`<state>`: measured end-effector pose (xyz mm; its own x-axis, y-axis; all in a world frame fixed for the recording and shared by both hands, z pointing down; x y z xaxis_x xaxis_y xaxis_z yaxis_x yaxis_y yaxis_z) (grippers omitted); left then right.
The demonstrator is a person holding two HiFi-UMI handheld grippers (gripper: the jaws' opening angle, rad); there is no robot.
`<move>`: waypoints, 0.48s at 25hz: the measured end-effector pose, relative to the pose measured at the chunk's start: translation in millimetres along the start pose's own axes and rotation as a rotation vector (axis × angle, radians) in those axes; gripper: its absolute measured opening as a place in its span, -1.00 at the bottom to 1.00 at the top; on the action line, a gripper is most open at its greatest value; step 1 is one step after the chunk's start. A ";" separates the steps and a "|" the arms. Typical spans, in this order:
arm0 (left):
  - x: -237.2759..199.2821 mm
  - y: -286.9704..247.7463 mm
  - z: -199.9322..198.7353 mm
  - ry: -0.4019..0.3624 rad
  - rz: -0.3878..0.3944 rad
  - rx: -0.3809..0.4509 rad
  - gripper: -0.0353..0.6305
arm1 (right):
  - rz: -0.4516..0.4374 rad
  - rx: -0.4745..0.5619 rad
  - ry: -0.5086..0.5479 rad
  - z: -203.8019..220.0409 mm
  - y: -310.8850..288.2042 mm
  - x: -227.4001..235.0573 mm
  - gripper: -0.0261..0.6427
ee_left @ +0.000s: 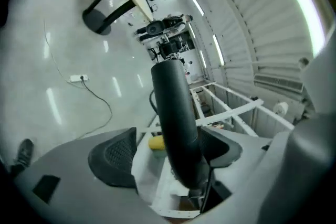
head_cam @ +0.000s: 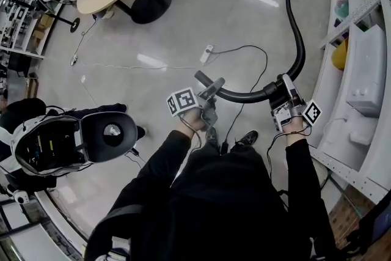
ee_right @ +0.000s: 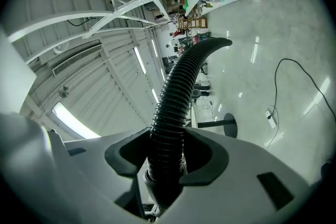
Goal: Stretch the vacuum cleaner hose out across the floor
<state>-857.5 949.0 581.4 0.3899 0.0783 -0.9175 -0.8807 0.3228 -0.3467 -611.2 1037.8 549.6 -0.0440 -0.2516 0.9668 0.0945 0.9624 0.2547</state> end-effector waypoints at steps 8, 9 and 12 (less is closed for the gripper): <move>76.4 39.5 -14.1 -0.351 0.193 -0.020 -0.58 | 0.148 0.033 -0.064 57.6 11.3 58.1 -0.28; 80.1 44.3 -6.1 -0.412 0.181 -0.053 -0.58 | 0.195 0.027 -0.057 67.0 14.9 67.9 -0.21; 69.0 56.6 12.5 -0.518 0.085 -0.102 -0.58 | 0.337 -0.057 0.015 102.9 35.4 90.9 -0.18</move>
<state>-877.1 984.4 500.9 0.3752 0.5638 -0.7358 -0.9265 0.2041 -0.3161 -714.2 1059.6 644.5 0.0139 0.0781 0.9968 0.1564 0.9845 -0.0793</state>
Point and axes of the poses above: the fingertips, and each gripper's own axes: y backward along the fingers, x to its right, z out of its underside, the point moved 2 cm from there along y, backward along the fingers, and after that the axes turned 3 degrees about -z, right-handed, at the moved point
